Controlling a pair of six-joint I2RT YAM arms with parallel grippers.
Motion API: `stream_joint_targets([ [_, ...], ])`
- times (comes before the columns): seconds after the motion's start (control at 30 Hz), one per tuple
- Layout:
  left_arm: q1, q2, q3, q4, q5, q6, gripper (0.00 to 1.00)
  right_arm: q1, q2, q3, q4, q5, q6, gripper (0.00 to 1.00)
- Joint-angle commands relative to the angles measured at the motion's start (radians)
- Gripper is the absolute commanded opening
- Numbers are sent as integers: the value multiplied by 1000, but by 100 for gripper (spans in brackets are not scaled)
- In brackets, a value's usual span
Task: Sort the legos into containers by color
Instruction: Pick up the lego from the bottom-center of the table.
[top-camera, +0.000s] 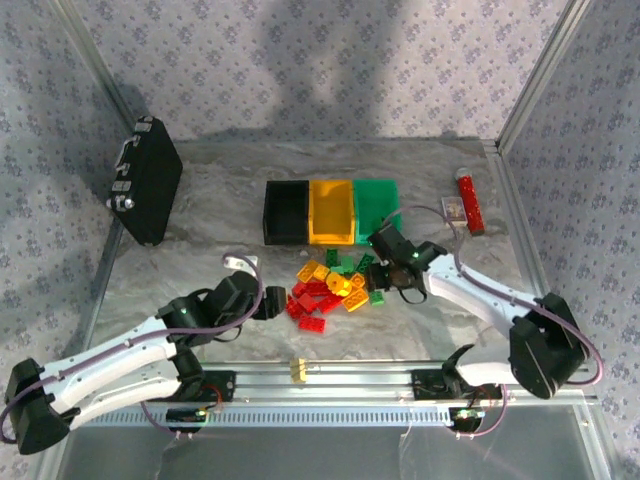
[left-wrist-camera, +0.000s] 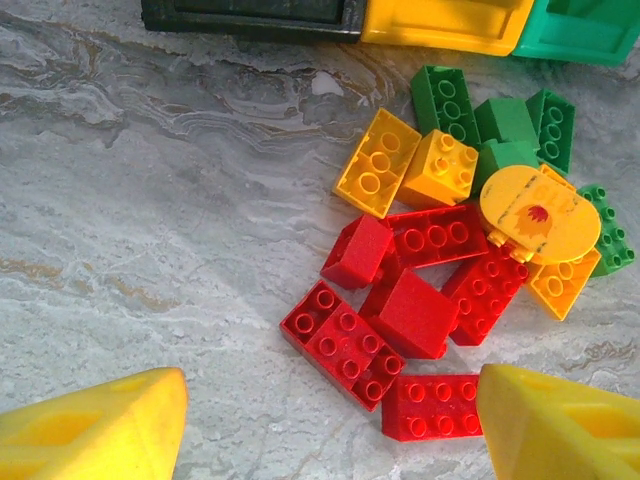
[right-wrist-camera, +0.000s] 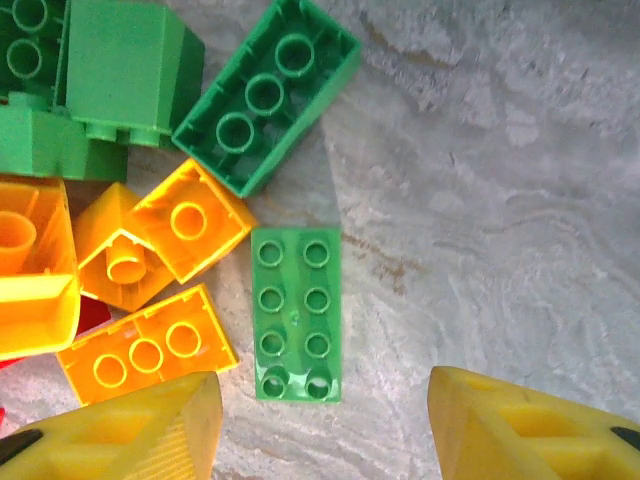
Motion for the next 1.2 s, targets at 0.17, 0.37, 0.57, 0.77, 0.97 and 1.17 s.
stream_joint_targets([
  [0.17,-8,3,3,35,5,3,76,18,11,-55,63,-34,38,59],
  [0.37,-9,-15,-1,25,3,-1,76,5,84,-33,94,-49,23,59],
  [0.57,-9,-42,-10,13,-9,-5,76,-9,124,-28,116,-42,21,58],
  [0.77,-9,-47,-12,10,-17,-3,76,-18,142,-21,129,-53,15,57],
  [0.97,-9,-44,-19,12,-19,-4,76,-17,167,-22,143,-58,14,57],
  [1.17,-9,-60,-30,7,-22,-11,77,-17,190,-23,136,-29,27,55],
])
